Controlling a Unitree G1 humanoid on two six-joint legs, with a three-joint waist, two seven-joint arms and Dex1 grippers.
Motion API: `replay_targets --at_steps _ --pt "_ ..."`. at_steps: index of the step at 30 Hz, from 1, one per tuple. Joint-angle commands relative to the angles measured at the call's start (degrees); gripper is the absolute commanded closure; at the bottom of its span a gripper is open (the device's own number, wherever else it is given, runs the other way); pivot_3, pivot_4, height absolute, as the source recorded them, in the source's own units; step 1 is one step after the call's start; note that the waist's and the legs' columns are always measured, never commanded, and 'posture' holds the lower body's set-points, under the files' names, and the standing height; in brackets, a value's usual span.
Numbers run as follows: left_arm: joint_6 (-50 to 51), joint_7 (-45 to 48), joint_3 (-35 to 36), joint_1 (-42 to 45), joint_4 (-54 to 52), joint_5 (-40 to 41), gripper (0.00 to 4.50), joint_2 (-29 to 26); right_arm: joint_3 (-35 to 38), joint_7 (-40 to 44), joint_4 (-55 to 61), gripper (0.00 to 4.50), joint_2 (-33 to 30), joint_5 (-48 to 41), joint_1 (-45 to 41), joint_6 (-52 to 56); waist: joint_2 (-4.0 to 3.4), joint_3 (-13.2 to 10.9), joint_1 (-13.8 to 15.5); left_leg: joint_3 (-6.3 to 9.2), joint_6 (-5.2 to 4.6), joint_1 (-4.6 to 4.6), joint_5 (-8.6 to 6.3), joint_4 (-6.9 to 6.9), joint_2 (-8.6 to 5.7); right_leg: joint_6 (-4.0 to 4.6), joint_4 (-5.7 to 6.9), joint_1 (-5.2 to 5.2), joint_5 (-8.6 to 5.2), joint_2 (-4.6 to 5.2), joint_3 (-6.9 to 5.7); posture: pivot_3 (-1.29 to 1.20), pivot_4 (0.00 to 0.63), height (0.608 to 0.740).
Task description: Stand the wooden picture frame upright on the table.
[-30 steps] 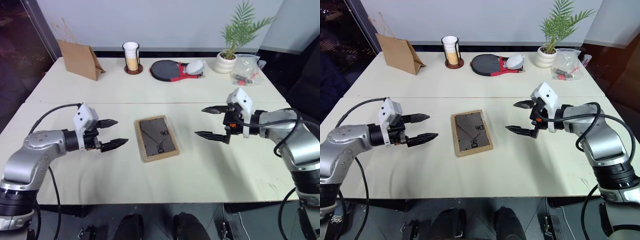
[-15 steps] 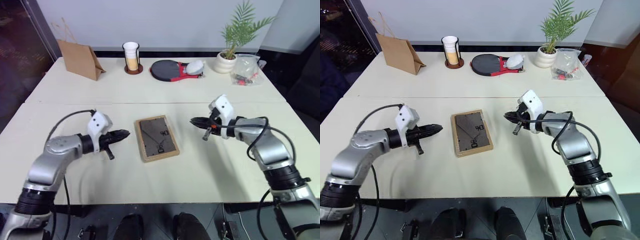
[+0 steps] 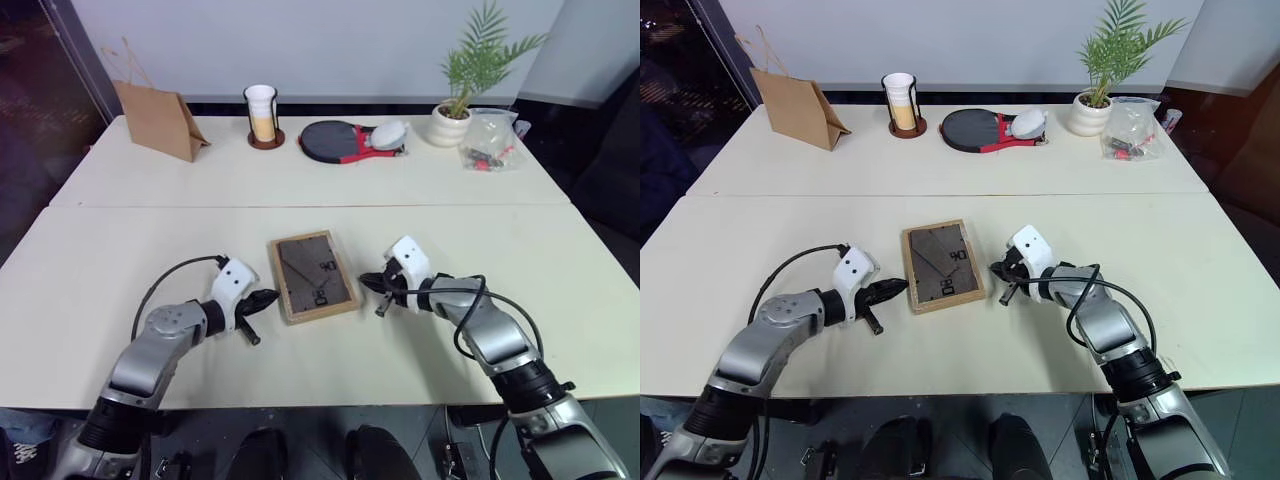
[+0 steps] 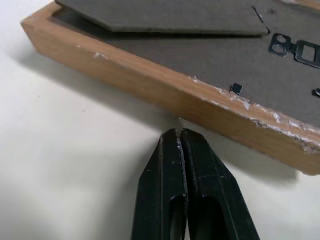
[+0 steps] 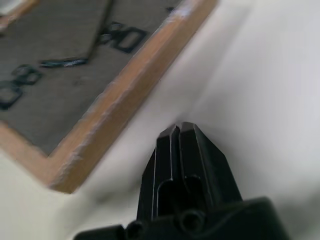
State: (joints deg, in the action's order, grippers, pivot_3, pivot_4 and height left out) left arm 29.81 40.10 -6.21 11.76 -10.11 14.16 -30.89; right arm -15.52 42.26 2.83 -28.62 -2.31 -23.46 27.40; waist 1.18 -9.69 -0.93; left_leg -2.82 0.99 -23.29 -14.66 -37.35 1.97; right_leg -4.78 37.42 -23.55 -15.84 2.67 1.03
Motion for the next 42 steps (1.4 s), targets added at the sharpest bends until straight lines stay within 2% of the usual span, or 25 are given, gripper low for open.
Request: replay_targets --at_steps 1,11,16,20,24,27,30,31,34,39,42 --pt "1.2 0.5 -0.6 -1.2 -1.9 -0.5 4.45 -1.1 -2.1 1.9 4.8 4.46 0.8 -1.0 1.1 1.4 -0.01 0.0 -0.1 0.0 0.0 0.01 0.0 0.0 0.01 0.0 0.01 0.01 0.0 0.0 0.0 0.0 0.15 0.74" --pt "3.7 2.8 2.1 -5.6 -6.2 1.4 4.45 -5.6 -4.4 4.3 12.8 4.46 0.6 -1.8 4.5 6.2 0.01 0.1 -0.2 -0.01 0.0 0.08 0.0 0.03 0.06 0.01 0.01 0.04 -0.01 0.01 0.02 0.0 0.15 0.74" --pt "1.9 3.7 3.0 -6.1 -4.2 0.7 4.45 -7.7 -4.8 3.8 12.8 4.46 0.4 -1.0 4.8 6.6 0.01 0.1 -0.1 -0.01 0.0 0.1 0.0 0.03 0.06 0.02 0.01 0.06 -0.01 0.02 0.01 0.0 0.15 0.74" --pt "1.0 4.6 4.1 -5.1 -2.0 0.5 4.45 -9.3 -4.5 4.4 12.3 4.46 -2.2 0.5 4.5 5.3 0.01 0.1 -0.1 -0.02 0.0 0.15 0.0 0.02 0.05 0.02 0.01 0.11 -0.01 0.02 0.01 0.0 0.15 0.74" --pt "4.5 8.2 8.4 -4.3 -1.7 6.0 4.45 -11.2 -1.4 5.8 12.5 4.46 -5.6 -0.4 3.3 3.8 0.01 0.1 0.0 -0.02 0.0 0.15 0.0 0.02 0.05 0.03 0.01 0.1 -0.01 0.02 0.01 0.0 0.15 0.74" --pt "13.8 11.9 12.6 -2.0 -1.7 15.9 3.62 -11.1 -0.3 6.9 12.5 4.5 -7.3 -0.8 2.0 2.7 0.02 0.1 0.1 -0.01 0.0 0.11 0.0 0.01 0.05 0.03 0.01 0.08 -0.01 0.02 0.0 0.0 0.15 0.74" --pt "24.6 13.3 16.0 1.7 -0.5 25.3 2.16 -10.4 -0.7 8.2 12.4 4.5 -7.9 -1.0 1.5 1.8 0.04 0.1 0.2 0.01 0.0 0.08 0.0 -0.02 0.04 0.02 0.01 0.08 -0.01 0.01 -0.03 0.0 0.15 0.74" --pt "26.9 13.1 16.6 2.7 -0.2 27.1 1.56 -10.2 -0.8 8.4 12.2 4.5 -7.8 -1.0 1.4 1.6 0.04 0.1 0.2 0.04 0.0 0.07 0.0 -0.03 0.02 0.02 0.0 0.09 -0.01 0.01 -0.05 0.0 0.15 0.74" --pt "35.6 12.2 16.8 7.4 2.9 31.8 0.11 -9.5 -1.7 7.9 10.0 4.5 -6.8 0.1 1.0 0.2 0.05 0.1 0.2 0.06 0.0 0.03 0.0 -0.04 -0.04 0.01 -0.01 0.09 -0.01 0.02 -0.06 0.0 0.15 0.74" --pt "49.8 5.9 19.8 16.6 12.7 35.7 0.05 -6.0 -2.5 7.2 7.6 4.5 -5.2 0.8 0.2 -0.8 0.06 0.1 0.0 0.07 0.0 0.03 0.0 -0.1 -0.09 0.0 0.03 0.08 -0.01 -0.03 -0.07 0.0 0.15 0.74" --pt "53.6 4.9 18.8 18.8 14.8 35.5 0.05 -5.9 -2.8 7.0 7.0 4.5 -4.5 1.4 -0.1 -1.4 0.08 0.0 -0.2 0.08 0.0 0.02 0.0 -0.11 -0.1 0.0 0.04 0.06 -0.01 -0.05 -0.06 0.0 0.15 0.74"
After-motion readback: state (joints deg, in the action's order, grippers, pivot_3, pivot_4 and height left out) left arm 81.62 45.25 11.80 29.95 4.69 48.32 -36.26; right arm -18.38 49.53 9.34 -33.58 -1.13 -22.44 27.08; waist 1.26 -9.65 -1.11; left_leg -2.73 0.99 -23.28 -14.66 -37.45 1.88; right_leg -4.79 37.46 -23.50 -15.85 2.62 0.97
